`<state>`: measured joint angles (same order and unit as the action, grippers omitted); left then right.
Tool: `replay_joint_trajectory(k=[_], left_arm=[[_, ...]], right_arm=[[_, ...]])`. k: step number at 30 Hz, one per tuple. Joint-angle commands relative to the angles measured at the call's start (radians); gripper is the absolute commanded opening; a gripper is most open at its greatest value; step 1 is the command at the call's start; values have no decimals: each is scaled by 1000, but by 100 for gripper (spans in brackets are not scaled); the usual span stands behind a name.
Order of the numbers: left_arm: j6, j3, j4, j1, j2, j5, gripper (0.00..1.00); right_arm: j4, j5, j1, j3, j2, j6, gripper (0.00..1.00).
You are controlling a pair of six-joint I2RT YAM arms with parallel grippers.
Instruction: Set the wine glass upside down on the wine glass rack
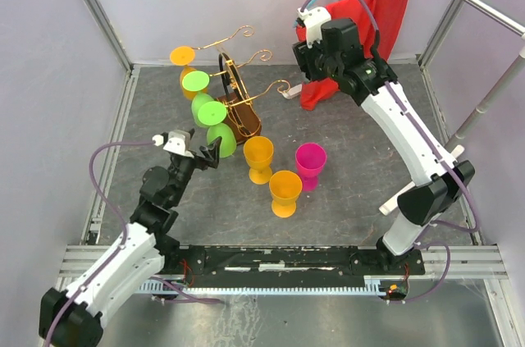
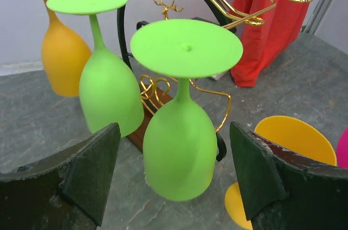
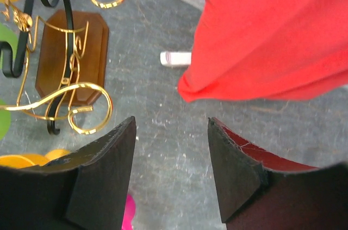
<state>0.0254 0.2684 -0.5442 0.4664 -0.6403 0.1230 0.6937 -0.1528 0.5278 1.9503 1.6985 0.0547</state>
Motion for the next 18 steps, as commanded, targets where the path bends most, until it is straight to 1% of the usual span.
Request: replay_joint_trajectory(k=[1, 4, 7, 9, 12, 18], left_arm=[[-5, 195, 435, 0, 127, 58, 88], [-77, 300, 557, 0, 153, 97, 92], [-146, 430, 586, 0, 98, 120, 94], [-174, 524, 587, 0, -2, 113, 95], [-190, 646, 550, -1, -140, 64, 95], [-188, 798, 442, -2, -377, -13, 95]], right_arm=[[124, 44, -15, -15, -82, -80, 64], [199, 84, -16, -76, -113, -105, 64], [249, 133, -16, -135, -145, -126, 64], [266, 164, -16, -180, -169, -137, 63], [280, 184, -17, -238, -203, -147, 62], [268, 219, -16, -334, -275, -176, 62]])
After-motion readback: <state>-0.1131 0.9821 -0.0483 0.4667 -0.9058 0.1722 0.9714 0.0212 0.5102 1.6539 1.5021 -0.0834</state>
